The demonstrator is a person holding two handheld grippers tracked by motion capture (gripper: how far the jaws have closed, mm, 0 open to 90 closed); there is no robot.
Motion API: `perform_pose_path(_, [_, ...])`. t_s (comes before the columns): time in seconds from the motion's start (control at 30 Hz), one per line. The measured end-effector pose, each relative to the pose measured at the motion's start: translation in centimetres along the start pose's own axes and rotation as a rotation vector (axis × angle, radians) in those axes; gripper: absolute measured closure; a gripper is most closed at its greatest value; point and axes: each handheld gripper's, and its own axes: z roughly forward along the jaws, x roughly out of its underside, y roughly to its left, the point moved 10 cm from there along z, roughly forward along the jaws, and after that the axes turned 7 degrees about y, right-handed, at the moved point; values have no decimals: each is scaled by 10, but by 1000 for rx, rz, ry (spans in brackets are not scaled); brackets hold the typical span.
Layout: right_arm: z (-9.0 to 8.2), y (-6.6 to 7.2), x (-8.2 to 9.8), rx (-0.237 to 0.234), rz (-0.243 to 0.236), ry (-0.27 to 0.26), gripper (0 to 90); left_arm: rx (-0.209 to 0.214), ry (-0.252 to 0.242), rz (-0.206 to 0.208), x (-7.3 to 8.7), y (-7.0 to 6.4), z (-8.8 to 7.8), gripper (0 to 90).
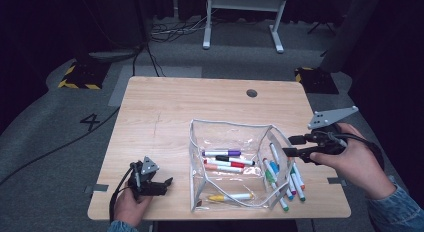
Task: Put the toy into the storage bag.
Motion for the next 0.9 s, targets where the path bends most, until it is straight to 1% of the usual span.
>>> perform_pose_path(0.07, [1, -10, 12, 12, 37, -2, 550, -2, -2, -2, 0, 0, 0, 152])
perform_pose_path(0.13, [3, -20, 24, 12, 80, -8, 550, -1, -2, -1, 0, 0, 0, 152])
perform_pose_path(0.33, [23, -49, 62, 33, 186, 1, 551, -2, -2, -1, 0, 0, 0, 152])
perform_pose_path(0.43, [39, -62, 83, 47, 229, 28, 552, -2, -2, -1, 0, 0, 0, 152])
perform_pose_path(0.53, [56, -70, 103, 53, 272, 70, 555, -1, -2, -1, 0, 0, 0, 152])
perform_pose_path(0.67, [78, -81, 124, 55, 319, 108, 564, -1, -2, -1, 0, 0, 0, 152])
perform_pose_path(0.8, [94, -93, 140, 82, 346, 138, 568, -1, -2, -1, 0, 0, 0, 152])
perform_pose_path(0.9, [107, -98, 149, 76, 363, 157, 569, -1, -3, -2, 0, 0, 0, 152])
